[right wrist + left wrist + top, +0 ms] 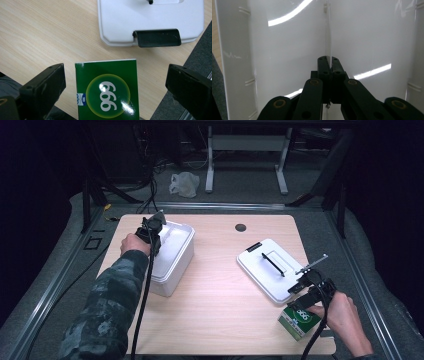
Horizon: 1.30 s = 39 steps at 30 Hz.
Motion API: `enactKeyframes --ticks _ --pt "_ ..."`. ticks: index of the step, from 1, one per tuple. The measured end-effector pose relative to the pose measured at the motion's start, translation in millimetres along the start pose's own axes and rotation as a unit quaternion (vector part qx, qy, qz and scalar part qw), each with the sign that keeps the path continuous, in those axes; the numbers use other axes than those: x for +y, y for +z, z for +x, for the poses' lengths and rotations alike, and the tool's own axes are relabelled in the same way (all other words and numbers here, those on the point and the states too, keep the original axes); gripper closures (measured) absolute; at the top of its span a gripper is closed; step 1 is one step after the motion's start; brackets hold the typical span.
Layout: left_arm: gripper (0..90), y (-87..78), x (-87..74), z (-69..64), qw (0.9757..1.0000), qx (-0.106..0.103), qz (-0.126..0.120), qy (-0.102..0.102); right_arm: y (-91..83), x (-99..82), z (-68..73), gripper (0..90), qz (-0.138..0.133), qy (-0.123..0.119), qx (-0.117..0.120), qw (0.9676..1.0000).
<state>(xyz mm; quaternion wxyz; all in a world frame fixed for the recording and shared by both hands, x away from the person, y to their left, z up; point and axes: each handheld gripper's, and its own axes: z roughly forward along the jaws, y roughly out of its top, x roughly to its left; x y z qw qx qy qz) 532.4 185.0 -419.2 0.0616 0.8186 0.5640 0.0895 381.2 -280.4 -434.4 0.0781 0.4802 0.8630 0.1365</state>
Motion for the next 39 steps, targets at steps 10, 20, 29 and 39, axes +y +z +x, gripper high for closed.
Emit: enactKeyframes --ticks 10,20,29,39 --pt "89.4 -5.3 -10.5 -7.7 0.9952 -0.016 -0.004 0.096 -0.3 0.1 0.1 2.5 -0.001 -0.003 0.001 1.0" --pt "89.5 -10.3 -20.5 -23.1 0.9797 -0.022 -0.012 0.199 2.0 0.0 -0.1 2.6 0.004 -0.004 0.002 1.0" --pt "89.5 -17.0 -25.2 -52.2 0.9537 -0.027 -0.019 0.299 1.1 -0.3 -0.4 2.8 0.003 -0.005 0.001 1.0" --pt "89.3 -22.3 -31.1 -87.0 0.9123 -0.04 -0.021 0.407 2.2 -1.0 -0.6 2.9 0.003 -0.003 0.004 1.0"
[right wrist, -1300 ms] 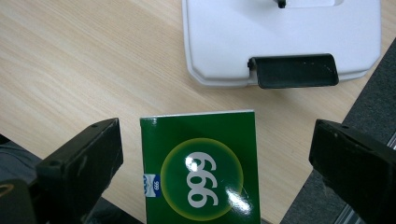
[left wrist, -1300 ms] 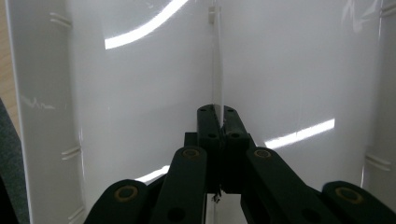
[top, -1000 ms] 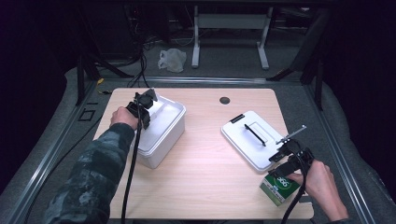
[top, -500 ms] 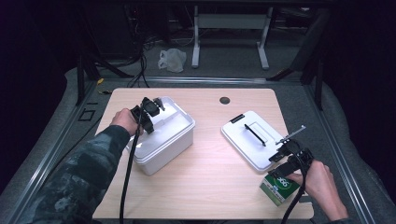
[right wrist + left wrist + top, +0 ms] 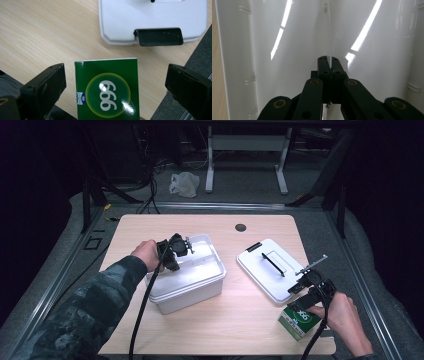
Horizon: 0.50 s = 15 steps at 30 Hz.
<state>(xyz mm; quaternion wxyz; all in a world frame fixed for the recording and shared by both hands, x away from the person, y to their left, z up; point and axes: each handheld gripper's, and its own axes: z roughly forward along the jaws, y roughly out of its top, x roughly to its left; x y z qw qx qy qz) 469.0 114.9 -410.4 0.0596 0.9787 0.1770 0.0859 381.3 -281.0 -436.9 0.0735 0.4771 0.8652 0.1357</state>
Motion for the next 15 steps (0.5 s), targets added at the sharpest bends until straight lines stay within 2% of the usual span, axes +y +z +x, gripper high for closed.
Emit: enactKeyframes --ticks 2,3,6,8,10,12,14,15 --pt "89.4 0.0 6.7 -9.2 0.9995 -0.006 -0.005 0.029 -0.1 0.1 0.0 2.9 -0.001 -0.002 -0.001 1.0" --pt "89.4 0.0 6.7 -9.2 0.9995 -0.006 -0.005 0.029 -0.1 0.1 0.0 2.9 -0.001 -0.002 -0.001 1.0" --pt "89.4 -0.2 13.1 -17.6 0.9982 -0.01 -0.007 0.058 0.0 0.0 0.1 3.0 0.0 -0.002 -0.001 1.0" --pt "89.4 0.4 18.4 -24.9 0.9964 -0.014 -0.013 0.082 0.3 0.1 0.2 3.0 0.001 -0.002 0.0 1.0" --pt "89.4 0.6 20.1 -27.8 0.9959 -0.014 -0.013 0.089 0.5 0.1 0.4 3.1 0.002 -0.003 -0.002 1.0" --pt "89.4 1.0 25.6 -35.1 0.9937 -0.021 -0.015 0.109 0.9 0.2 0.7 3.2 0.004 -0.004 0.0 1.0" --pt "89.4 1.1 27.4 -37.6 0.9931 -0.024 -0.017 0.114 1.6 0.1 0.8 3.2 0.002 -0.004 0.0 1.0" --pt "89.4 1.7 31.3 -42.1 0.991 -0.029 -0.02 0.129 2.0 0.0 0.6 3.3 0.003 -0.004 0.001 1.0"
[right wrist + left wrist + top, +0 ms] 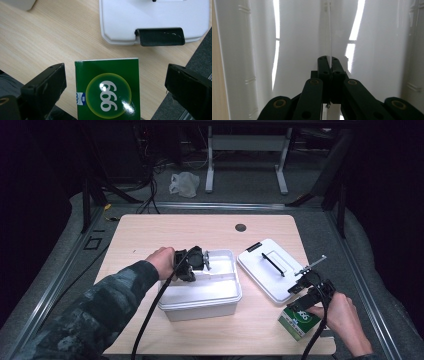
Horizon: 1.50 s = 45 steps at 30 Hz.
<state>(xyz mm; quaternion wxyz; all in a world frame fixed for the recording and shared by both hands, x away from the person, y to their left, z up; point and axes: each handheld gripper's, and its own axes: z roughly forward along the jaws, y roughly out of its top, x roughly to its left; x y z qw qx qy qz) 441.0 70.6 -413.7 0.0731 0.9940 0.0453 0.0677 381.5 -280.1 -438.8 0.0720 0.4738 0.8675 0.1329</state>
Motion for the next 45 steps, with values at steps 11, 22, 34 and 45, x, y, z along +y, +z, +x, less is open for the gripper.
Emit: enactKeyframes --ticks 11,22,34,45 --pt "89.3 4.7 17.2 -9.9 0.9994 -0.007 -0.013 0.032 0.0 -0.2 -0.4 3.3 0.002 0.0 -0.002 1.0" --pt "89.2 6.7 34.0 -26.2 0.9986 -0.02 -0.029 0.04 -0.3 0.2 0.2 3.4 0.001 0.0 0.0 1.0" --pt "89.2 8.0 55.6 -46.6 0.998 -0.02 -0.046 0.04 1.7 -0.8 0.7 3.4 0.005 -0.001 0.0 1.0" --pt "89.3 7.3 55.0 -46.9 0.9975 -0.026 -0.051 0.04 1.1 -1.3 1.0 3.4 0.006 -0.001 0.0 1.0"
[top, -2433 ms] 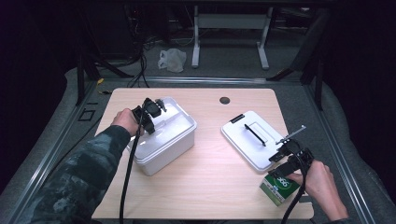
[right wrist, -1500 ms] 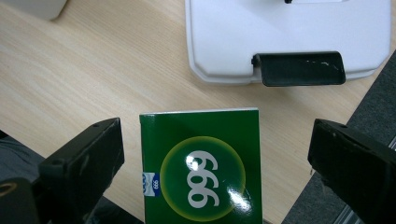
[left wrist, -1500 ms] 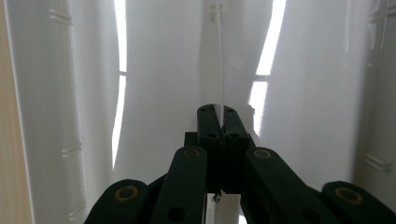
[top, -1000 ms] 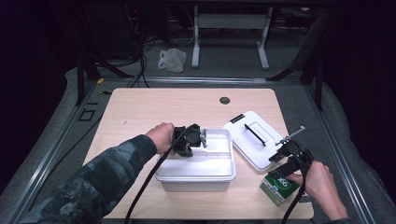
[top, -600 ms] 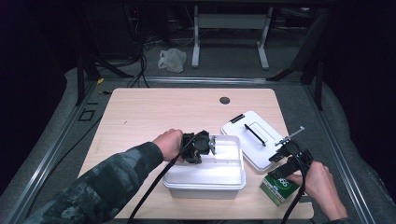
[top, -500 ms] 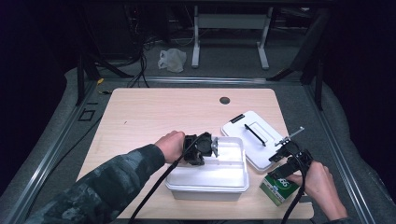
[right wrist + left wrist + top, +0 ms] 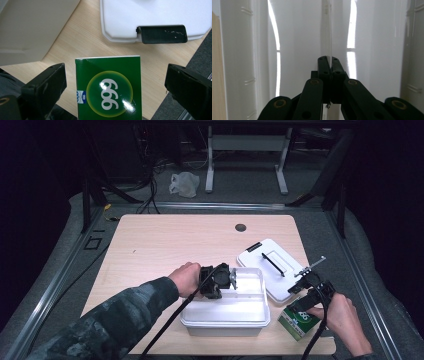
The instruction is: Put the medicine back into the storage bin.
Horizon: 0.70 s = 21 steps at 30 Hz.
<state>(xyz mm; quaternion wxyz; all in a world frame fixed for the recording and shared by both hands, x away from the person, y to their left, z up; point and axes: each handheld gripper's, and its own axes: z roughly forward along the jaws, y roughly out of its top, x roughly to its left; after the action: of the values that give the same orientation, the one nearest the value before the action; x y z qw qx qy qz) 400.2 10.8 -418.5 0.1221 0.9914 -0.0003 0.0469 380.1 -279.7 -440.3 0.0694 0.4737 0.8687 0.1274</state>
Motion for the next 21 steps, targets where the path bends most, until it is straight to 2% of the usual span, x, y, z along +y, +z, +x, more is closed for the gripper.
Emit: enactKeyframes --ticks 5,11,12,15,18,21 --pt "89.3 -3.1 1.2 0.3 1.0 -0.002 0.002 0.005 -0.3 0.6 -0.2 3.4 -0.001 0.001 0.0 1.0" --pt "89.3 -13.2 2.1 -0.1 0.9999 -0.002 -0.013 0.002 -0.6 0.0 -1.5 3.4 -0.002 0.0 -0.001 1.0" --pt "89.3 -20.5 2.5 0.5 0.9997 -0.003 -0.025 -0.003 -0.4 -0.2 -1.6 3.4 -0.004 0.001 0.001 1.0" --pt "89.3 -30.0 3.5 0.7 0.9995 0.005 -0.032 -0.003 -0.6 -0.6 -1.6 3.4 -0.005 0.002 0.001 1.0" --pt "89.3 -45.9 2.3 1.8 0.9987 0.01 -0.047 -0.016 -0.3 -0.4 -1.0 3.4 -0.005 0.001 0.002 1.0" --pt "89.3 -59.7 -1.1 1.4 0.998 0.026 -0.052 -0.026 1.0 -0.4 -0.3 3.4 -0.002 0.0 0.001 1.0"
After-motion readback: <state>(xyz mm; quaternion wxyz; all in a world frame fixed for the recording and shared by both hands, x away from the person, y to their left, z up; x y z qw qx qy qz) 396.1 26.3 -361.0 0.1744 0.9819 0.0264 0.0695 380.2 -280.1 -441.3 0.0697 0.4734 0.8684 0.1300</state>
